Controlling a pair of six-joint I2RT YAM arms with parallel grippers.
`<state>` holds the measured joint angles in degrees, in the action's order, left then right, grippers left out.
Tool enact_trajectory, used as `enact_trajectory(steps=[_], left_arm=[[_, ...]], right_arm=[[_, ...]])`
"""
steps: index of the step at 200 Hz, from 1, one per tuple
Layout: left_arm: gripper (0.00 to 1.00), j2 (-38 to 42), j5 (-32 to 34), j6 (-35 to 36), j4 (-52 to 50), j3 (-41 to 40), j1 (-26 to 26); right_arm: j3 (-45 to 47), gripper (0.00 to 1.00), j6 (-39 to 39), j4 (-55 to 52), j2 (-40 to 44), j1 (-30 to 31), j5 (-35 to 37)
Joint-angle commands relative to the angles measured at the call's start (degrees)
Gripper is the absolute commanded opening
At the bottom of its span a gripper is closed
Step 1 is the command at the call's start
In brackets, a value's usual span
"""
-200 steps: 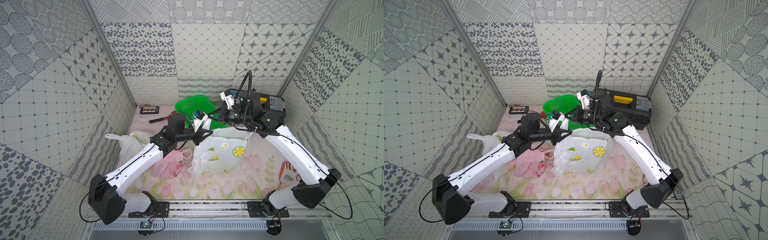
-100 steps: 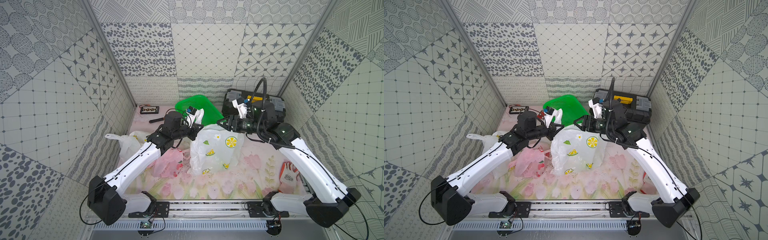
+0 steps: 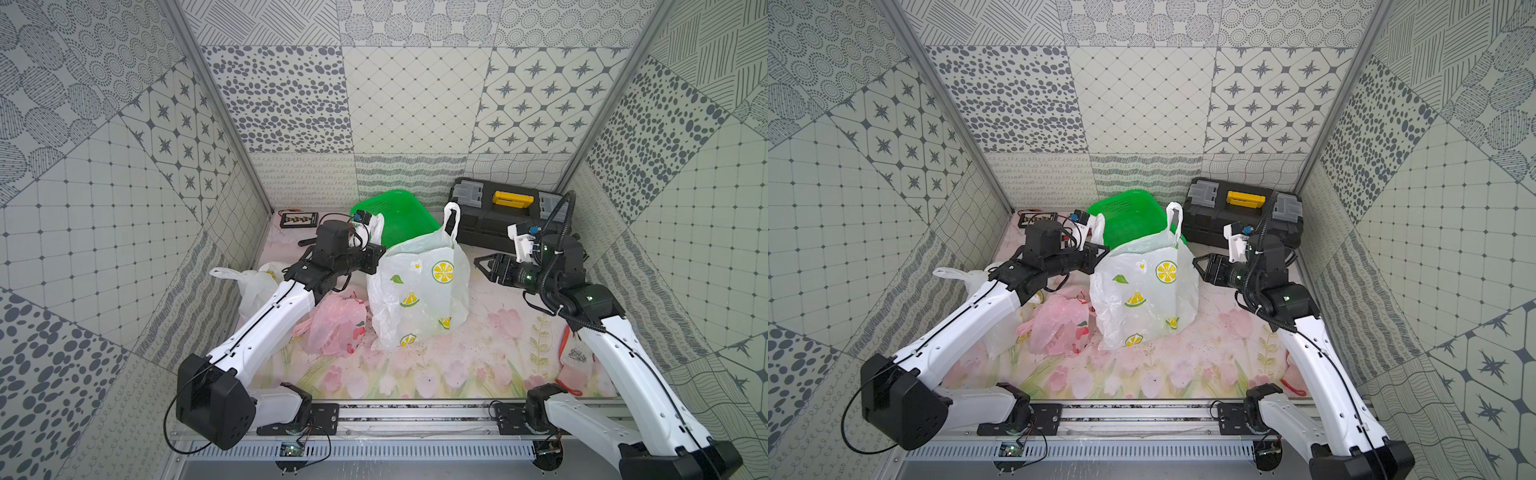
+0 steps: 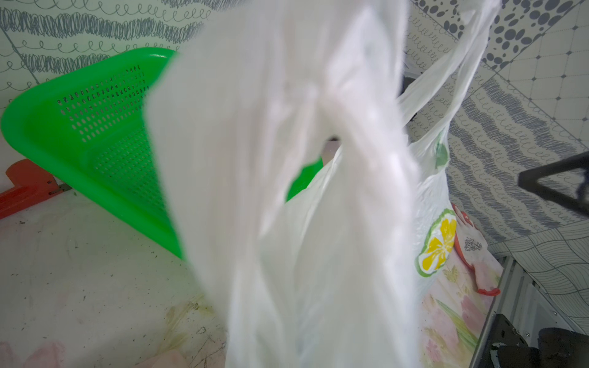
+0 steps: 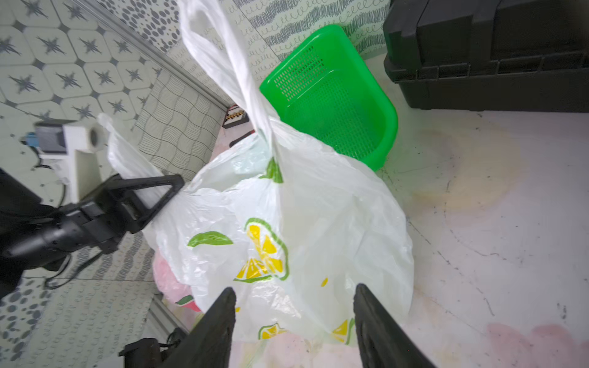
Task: Place the pears into plastic bags & tie knots
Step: Tie the plastic bag at the center of the board.
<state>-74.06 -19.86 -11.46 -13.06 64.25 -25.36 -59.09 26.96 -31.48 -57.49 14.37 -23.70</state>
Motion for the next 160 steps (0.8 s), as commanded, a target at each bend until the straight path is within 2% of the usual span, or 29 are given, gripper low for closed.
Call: enact_trajectory(steps=[1,22,40,62,95,133,147,160], left_arm=[[0.0,0.99,-2.77,-2.72,0.22,-0.2,0.29],[0.0,1.11,-3.58,-3.45,0.15,-0.39,0.27],[0.0,0.98,-4.33,-4.03,0.16,-0.52,0.31],[0.0,0.59,-5.14,-4.68,0.38,-0.19,0.22],[0.0,0.1,-6.06,-4.88,-0.23,0.97,0.03],[0.0,0.48,-6.6,-4.71,-1.0,0.94,-0.44],[0.0,0.41,-6.84,-4.87,-0.96,0.95,-0.78],[0.0,0.3,-6.94,-4.95,-0.83,1.04,-1.11]], right_arm=[[3.8,0.68,-2.75,20.9,-0.37,-0.09,-0.3],[7.45,0.75,-5.85,33.75,-2.32,0.47,-2.44],[8.41,0.76,-7.86,40.26,-5.32,1.13,-4.56],[6.69,0.78,-9.65,43.74,-10.2,2.26,-7.68],[2.32,0.77,-12.32,43.44,-17.8,2.86,-7.61],[-1.24,0.66,-15.8,43.33,-23.11,4.67,-2.82],[-2.24,0.6,-16.58,43.32,-24.87,5.85,-0.8],[-2.77,0.49,-16.68,43.43,-26.48,6.58,1.45]])
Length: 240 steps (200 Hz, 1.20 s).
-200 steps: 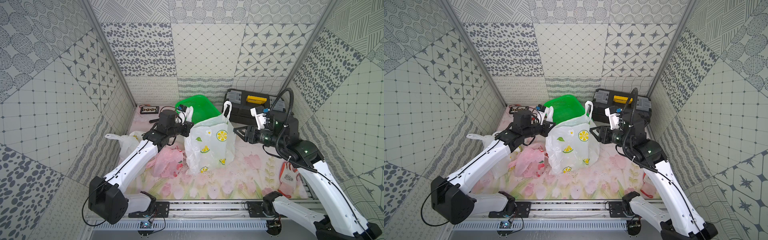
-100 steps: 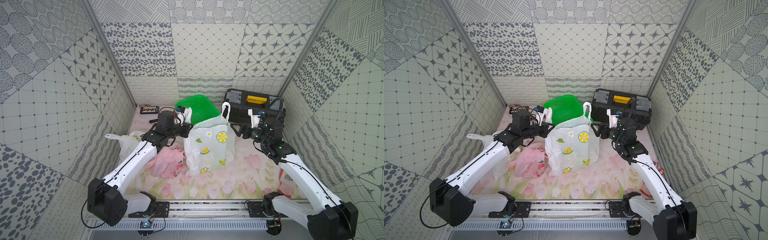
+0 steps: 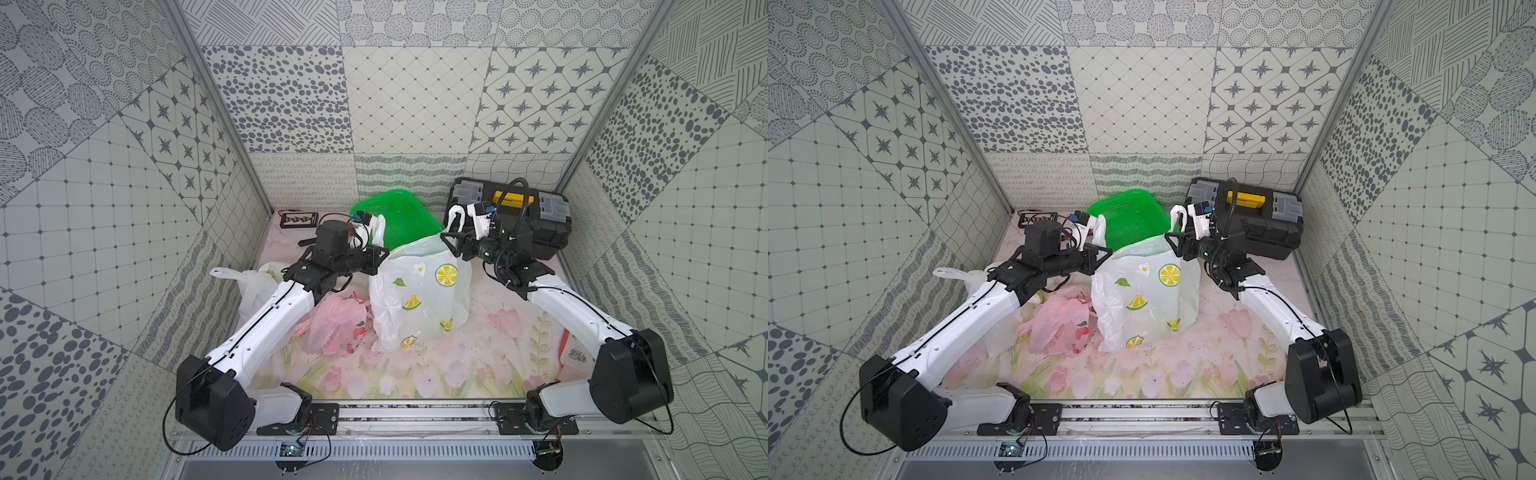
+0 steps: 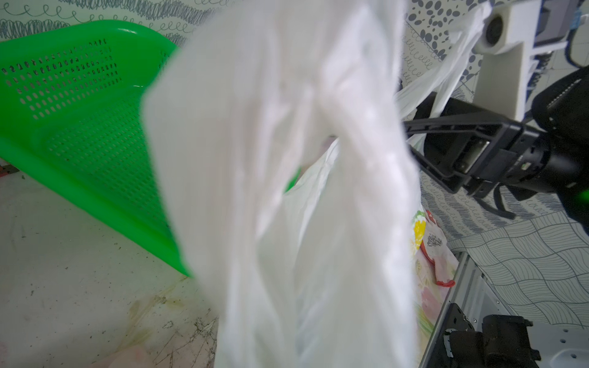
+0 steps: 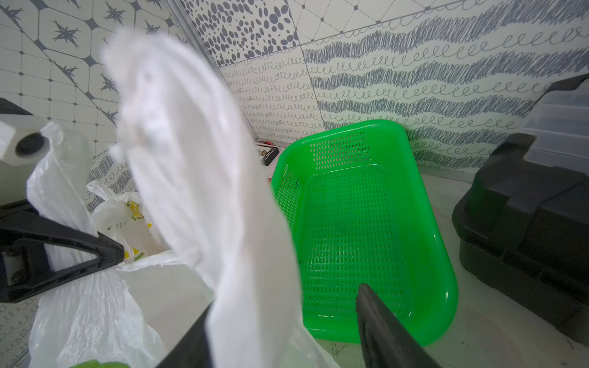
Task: Place the pears into plastic bags & tie knots
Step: Tie the plastic bag at the center of the board.
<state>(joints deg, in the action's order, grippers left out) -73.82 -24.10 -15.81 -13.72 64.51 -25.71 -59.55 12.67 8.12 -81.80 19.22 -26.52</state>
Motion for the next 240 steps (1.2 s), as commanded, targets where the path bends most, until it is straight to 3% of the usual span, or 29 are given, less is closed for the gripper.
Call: enact_trajectory(steps=[1,32,45,74,127,169,188,240], left_arm=[[0.0,0.03,-2.7,-0.61,-0.17,0.79,-0.79],[0.0,-0.03,-3.17,0.0,-2.04,1.76,-1.2],[0.0,-0.17,-3.06,2.06,-5.83,3.43,-1.2],[0.0,-3.35,-6.65,6.96,-18.88,10.14,-0.87],[0.0,-12.18,-21.42,11.61,-33.97,23.21,-4.08],[0.02,-20.29,-26.66,19.21,-42.18,28.75,-7.31],[0.05,-20.92,-29.49,21.76,-41.42,27.73,-7.16],[0.25,-22.13,-35.61,27.8,-43.29,27.44,-7.01]], right_arm=[[-2.36,0.48,-2.38,3.87,-2.24,1.75,4.37],[-2.6,0.11,-2.21,3.05,-2.42,2.42,7.33],[-2.66,0.0,-2.64,-0.02,-0.02,2.81,7.3],[-2.59,0.0,-7.94,-13.49,7.47,5.59,8.97],[-4.63,0.0,-15.79,-37.3,19.87,14.95,15.8],[-11.08,0.0,-22.51,-47.21,14.31,23.97,23.3],[-12.46,0.0,-23.38,-47.36,11.46,24.18,22.87],[-16.08,0.0,-24.97,-49.65,4.62,23.93,19.78]])
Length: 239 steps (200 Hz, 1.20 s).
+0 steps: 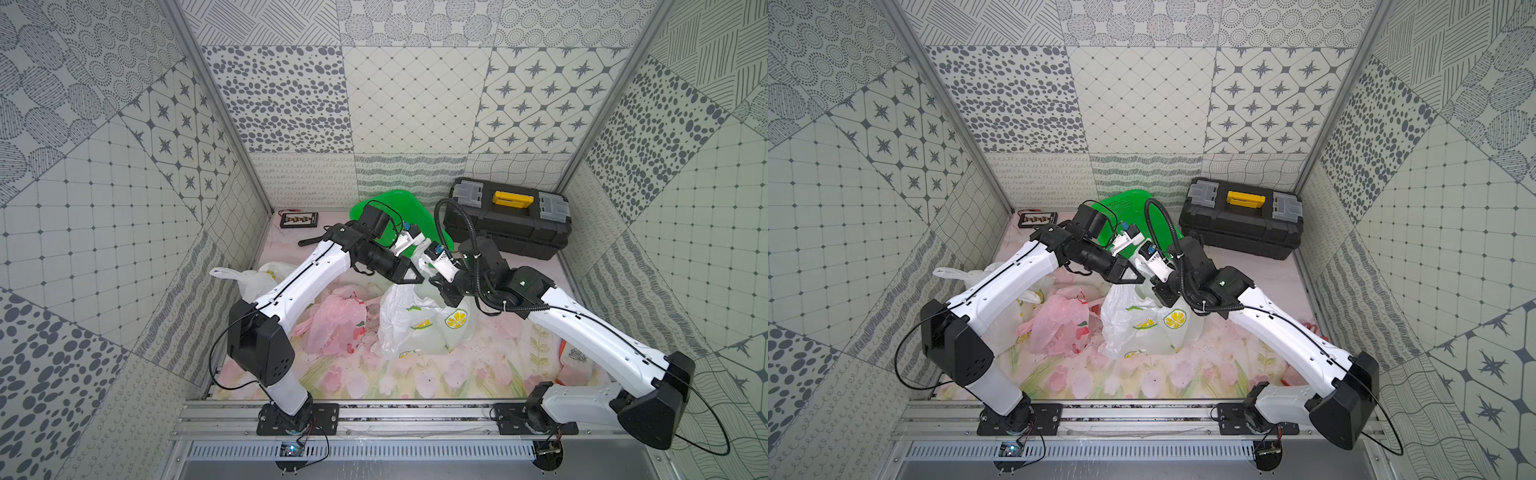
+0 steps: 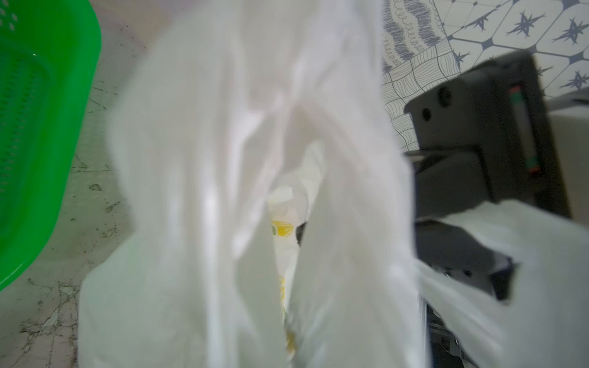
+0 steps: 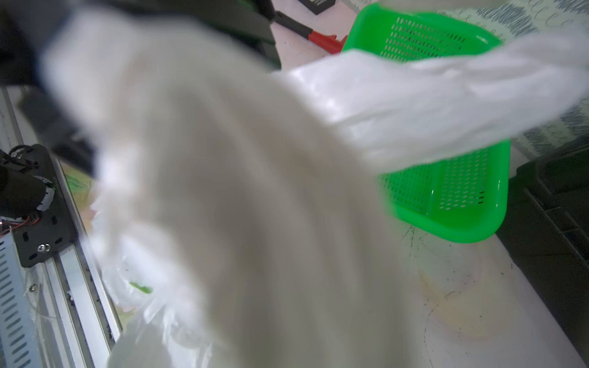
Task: Place the pears into plastic bags & tie knots
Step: Tie the plastic bag at the center of the board.
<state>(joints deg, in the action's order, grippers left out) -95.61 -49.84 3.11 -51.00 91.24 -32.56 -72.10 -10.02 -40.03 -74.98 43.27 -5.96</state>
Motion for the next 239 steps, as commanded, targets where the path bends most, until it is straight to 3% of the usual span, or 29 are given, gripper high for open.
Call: enact_trajectory(steps=[1,49,100,169,199,225,239], left_arm=[[0.26,-0.26,-9.93,8.9,-5.93,0.65,-0.16],[0.37,3.86,-9.88,9.72,-3.38,-1.76,0.01],[0.39,3.21,-7.76,5.89,-0.65,0.75,1.53],[0.36,1.48,-7.96,1.51,3.43,1.05,0.54],[0.25,1.18,-5.22,-0.36,4.99,1.22,0.9],[0.25,0.88,-4.25,-2.14,6.42,1.22,1.4],[0.17,0.87,-4.89,-2.24,6.57,1.31,1.38]], right_arm=[[-3.6,0.0,-2.24,-1.56,-2.28,-0.11,-0.76],[-3.86,0.0,0.0,-0.69,-3.31,-1.52,-6.57],[-4.38,0.0,0.36,-2.22,-4.05,-1.52,-8.35],[-3.49,0.0,1.36,-1.67,-3.99,-1.52,-9.89],[-3.36,0.0,1.37,-1.87,-3.99,-1.58,-10.38],[-2.96,0.0,1.93,-1.56,-3.99,-1.59,-11.38],[-2.84,0.0,2.16,-1.56,-3.9,-1.69,-11.44]])
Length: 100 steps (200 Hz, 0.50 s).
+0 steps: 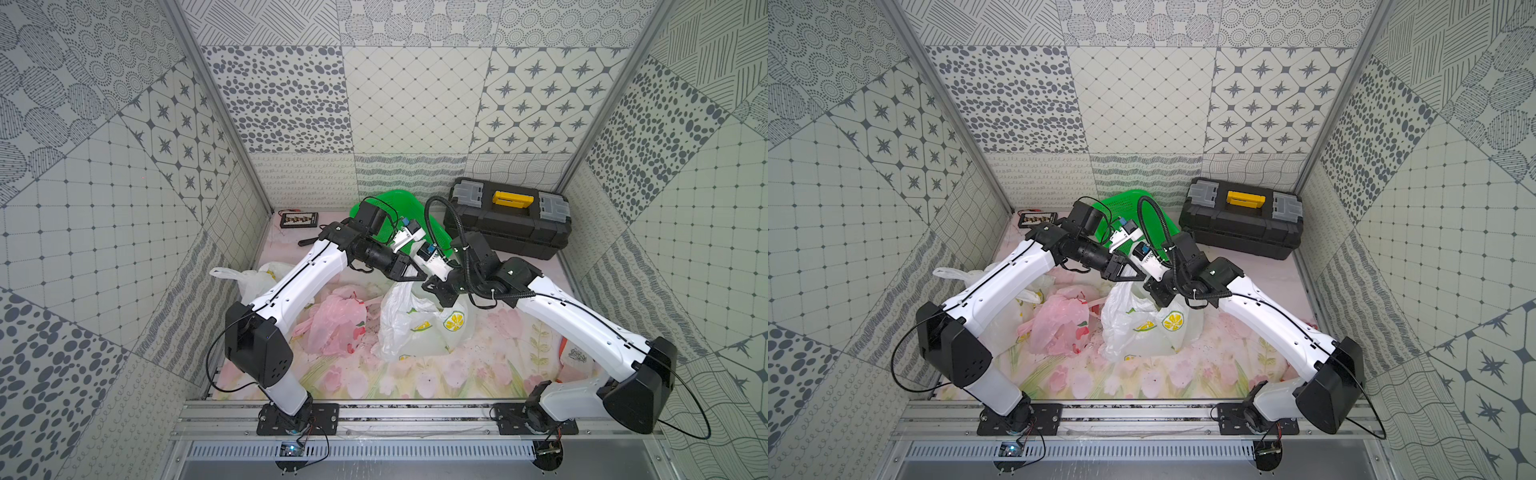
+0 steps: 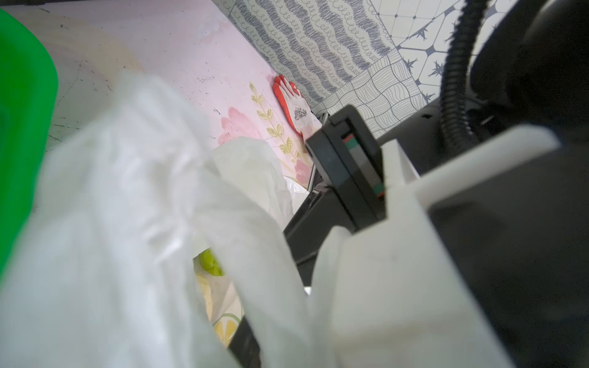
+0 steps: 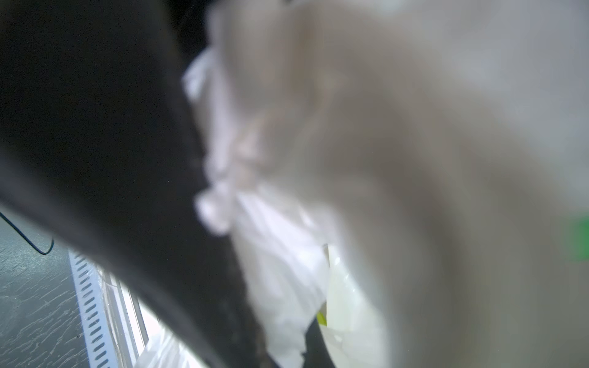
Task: Place the pears into plastic bags & tie knots
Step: Tie the plastic bag at the center of the board.
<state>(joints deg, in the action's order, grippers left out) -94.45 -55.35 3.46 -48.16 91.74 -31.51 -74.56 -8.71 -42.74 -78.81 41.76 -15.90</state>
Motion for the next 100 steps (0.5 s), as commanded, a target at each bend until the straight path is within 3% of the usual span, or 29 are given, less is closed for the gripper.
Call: enact_trajectory(steps=[1,25,38,72,100], left_arm=[[0.16,-0.29,0.61,-2.59,3.75,0.81,0.36],[0.0,-0.12,1.48,-2.72,3.79,0.41,0.56],[0.0,0.05,2.06,-3.43,4.09,-0.2,1.15],[0.0,1.19,2.84,-5.83,6.15,-2.57,2.4],[0.0,1.2,2.69,-6.61,6.7,-3.06,2.41]], right_arm=[[-0.34,0.0,0.82,1.16,-0.05,-0.18,-1.5],[-0.58,0.01,2.48,1.3,0.56,-1.16,-2.99],[-0.91,0.11,3.83,0.78,1.23,-2.16,-5.07],[-0.36,0.47,8.24,-0.16,5.43,-5.58,-10.42],[2.21,0.54,10.41,1.43,9.25,-7.45,-10.73]])
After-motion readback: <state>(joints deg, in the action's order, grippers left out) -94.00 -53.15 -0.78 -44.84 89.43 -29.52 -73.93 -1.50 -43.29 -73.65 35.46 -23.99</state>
